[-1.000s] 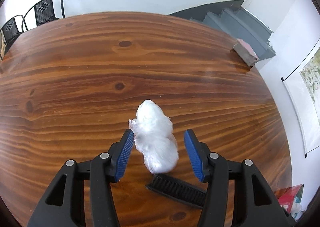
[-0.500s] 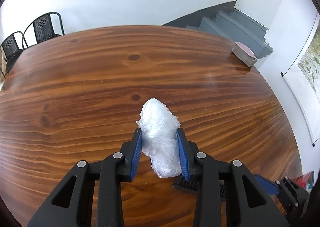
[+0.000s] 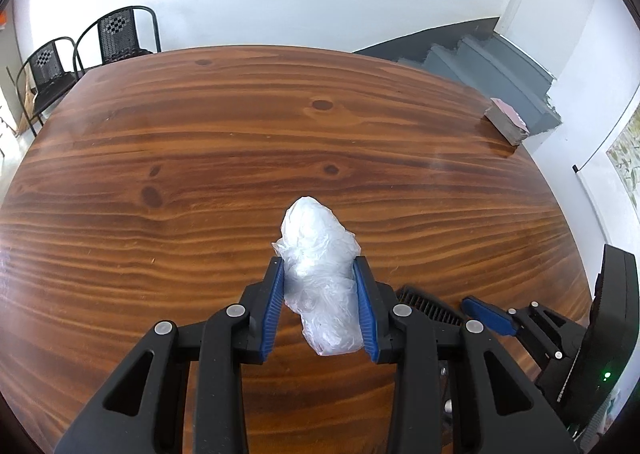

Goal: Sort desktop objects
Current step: 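Grasp the cotton wad in plastic with the left tool while the right tool grasps the black comb, then carry the cotton wad and black comb over the cardboard box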

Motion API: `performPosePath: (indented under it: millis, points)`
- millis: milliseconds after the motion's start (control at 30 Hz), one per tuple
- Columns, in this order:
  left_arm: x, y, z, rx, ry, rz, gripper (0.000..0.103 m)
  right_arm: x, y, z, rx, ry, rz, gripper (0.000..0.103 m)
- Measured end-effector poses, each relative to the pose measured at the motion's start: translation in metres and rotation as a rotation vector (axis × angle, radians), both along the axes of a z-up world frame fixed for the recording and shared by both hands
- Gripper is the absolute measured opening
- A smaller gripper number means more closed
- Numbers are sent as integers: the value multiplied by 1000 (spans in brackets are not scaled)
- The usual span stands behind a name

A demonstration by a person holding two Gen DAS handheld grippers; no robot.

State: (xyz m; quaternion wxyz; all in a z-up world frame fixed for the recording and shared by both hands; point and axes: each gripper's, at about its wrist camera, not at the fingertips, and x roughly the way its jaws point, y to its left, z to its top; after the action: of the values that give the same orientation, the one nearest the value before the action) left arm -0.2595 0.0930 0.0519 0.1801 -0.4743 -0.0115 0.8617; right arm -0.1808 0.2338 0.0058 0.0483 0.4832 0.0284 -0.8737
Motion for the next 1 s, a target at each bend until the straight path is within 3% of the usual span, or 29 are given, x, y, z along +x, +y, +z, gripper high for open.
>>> performPosePath:
  millis: [133, 333, 567, 1000]
  points:
    - [9, -4, 2, 3, -6, 7, 37, 7, -2, 2, -4, -4, 5, 29]
    - [32, -6, 7, -5, -16, 1, 37, 29, 14, 11, -139, -29, -52, 29]
    - [71, -2, 21, -9, -20, -11, 37, 91, 37, 42, -241, -6, -152, 29]
    - [165, 61, 58, -17, 29, -199, 37, 205, 88, 81, -246, 84, -347, 29]
